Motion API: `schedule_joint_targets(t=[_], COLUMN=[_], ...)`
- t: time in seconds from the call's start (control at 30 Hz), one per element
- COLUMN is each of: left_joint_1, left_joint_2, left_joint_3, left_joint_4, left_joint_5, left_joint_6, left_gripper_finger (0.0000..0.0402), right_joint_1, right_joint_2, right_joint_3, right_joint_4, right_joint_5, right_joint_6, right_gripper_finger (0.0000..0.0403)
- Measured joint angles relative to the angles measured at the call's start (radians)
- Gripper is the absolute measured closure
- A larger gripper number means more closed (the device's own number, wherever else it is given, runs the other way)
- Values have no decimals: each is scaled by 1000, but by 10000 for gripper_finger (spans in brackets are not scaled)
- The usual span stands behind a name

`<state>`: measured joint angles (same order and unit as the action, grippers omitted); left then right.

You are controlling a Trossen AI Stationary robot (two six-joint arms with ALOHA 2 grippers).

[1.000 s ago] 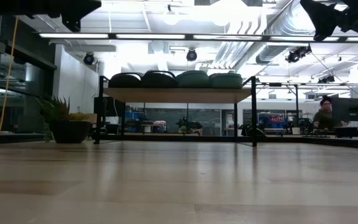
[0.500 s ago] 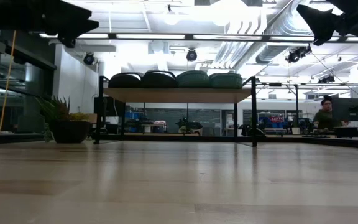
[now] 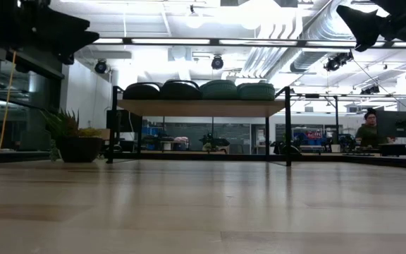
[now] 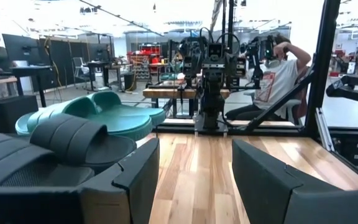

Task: Pick and place slides into the shelf
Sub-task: Return to Home Position

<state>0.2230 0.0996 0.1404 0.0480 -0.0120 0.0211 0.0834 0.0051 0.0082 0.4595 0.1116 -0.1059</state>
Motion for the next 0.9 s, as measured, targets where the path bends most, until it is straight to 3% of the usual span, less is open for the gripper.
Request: schedule_joint_targets(t=[0.37, 0.63, 0.9], left_joint_1=[0, 0, 0], left_joint_2=[-93, -94, -93], left_joint_3=[-66, -130, -132], left_joint_4=[8, 105, 94], left_joint_5=[-27, -34, -37], left_joint_6=[-6, -17, -3], left_gripper_finger=[218, 218, 218], right_joint_1=[0, 0, 0], right_joint_2=[0, 0, 0], right_joint_3=[0, 0, 0], right_joint_4=[-8, -23, -28], right_joint_5=[5, 35, 36], right_joint_6=[-4, 0, 0], right_gripper_finger=[122, 122, 122])
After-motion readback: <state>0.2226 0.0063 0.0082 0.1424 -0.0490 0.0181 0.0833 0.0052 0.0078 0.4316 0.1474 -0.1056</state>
